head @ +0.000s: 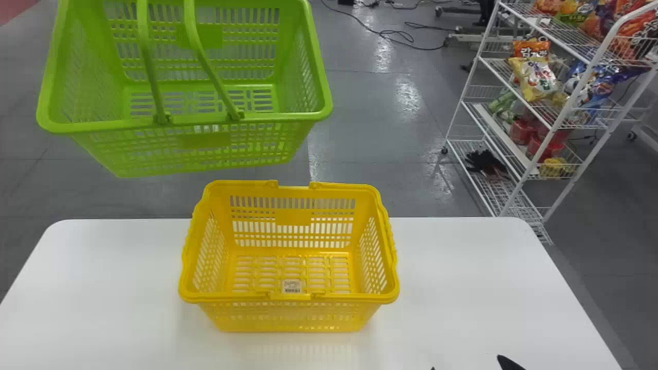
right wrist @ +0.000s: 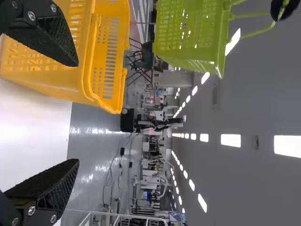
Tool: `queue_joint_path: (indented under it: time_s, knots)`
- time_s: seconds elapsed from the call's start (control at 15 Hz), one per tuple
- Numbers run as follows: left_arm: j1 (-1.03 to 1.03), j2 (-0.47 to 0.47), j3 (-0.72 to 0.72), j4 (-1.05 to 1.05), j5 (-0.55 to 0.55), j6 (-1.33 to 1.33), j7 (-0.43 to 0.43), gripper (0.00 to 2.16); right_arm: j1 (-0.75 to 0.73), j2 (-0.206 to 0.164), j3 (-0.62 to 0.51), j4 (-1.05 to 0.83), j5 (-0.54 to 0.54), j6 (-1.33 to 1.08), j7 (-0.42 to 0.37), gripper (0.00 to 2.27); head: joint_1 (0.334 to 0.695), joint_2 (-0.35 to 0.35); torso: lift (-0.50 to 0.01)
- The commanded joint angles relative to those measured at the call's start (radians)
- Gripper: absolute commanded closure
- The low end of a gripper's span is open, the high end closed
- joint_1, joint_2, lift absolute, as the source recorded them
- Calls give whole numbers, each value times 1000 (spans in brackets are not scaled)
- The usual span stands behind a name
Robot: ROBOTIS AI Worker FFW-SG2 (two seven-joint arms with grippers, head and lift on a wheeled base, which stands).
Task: Grasp handle with right gripper to insert into left gripper then lift and swing left to center
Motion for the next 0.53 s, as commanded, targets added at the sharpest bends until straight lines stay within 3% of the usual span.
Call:
queue_joint_path:
  time_s: [0.0, 0.27, 0.47]
  knots:
    - [7, 125, -14, -27, 0, 1, -12, 2132, 2, 0, -20, 9, -17, -14, 5, 76, 649, -51, -93]
    - [70, 306, 36, -48, 14, 1, -44, 2132, 3, 2, -44, 9, -25, -24, 12, 76, 653, 62, -93]
    - [272, 443, 228, -150, 34, 1, -52, 2132, 6, 3, -61, 10, -43, -39, 18, 76, 661, 155, -93]
